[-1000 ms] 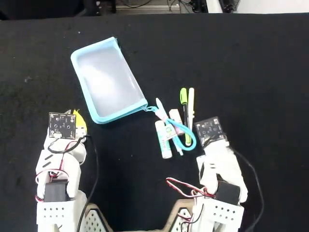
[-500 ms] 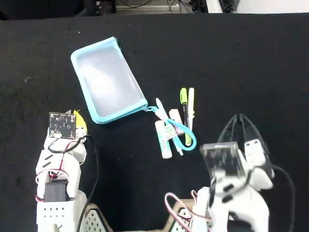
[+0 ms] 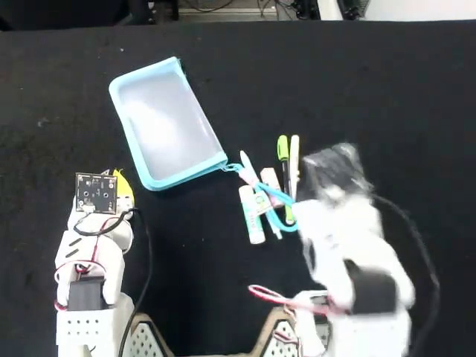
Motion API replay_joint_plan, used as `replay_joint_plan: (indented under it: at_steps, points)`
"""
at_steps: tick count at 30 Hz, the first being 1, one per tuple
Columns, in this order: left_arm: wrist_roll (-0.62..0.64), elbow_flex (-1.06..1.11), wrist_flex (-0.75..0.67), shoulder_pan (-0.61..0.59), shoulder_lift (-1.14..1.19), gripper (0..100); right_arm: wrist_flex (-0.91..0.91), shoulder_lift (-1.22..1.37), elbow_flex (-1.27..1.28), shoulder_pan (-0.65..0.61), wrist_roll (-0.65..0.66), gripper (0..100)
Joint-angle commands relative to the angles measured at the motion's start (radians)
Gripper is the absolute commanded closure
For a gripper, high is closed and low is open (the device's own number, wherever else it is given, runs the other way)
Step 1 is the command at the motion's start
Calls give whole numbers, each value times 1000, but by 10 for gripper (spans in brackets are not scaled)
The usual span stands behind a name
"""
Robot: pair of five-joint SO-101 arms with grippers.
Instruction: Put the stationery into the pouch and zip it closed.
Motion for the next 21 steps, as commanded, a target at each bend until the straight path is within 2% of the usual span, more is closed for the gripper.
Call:
replay_joint_plan:
  at_steps: [1,6,11,17,21]
  points:
    - [8,21,5,-5,-2,957,-170,90,88,-124,-48,979]
    - [8,21,5,-4,-2,957,-436,176,262,-219,-87,979]
    - [8,21,5,-4,-2,957,-594,278,288,-258,-91,969]
    - [12,21,5,-2,-2,957,-565,568,91,-262,-94,804]
    - [12,21,5,-2,-2,957,-525,771,-84,-264,-94,790]
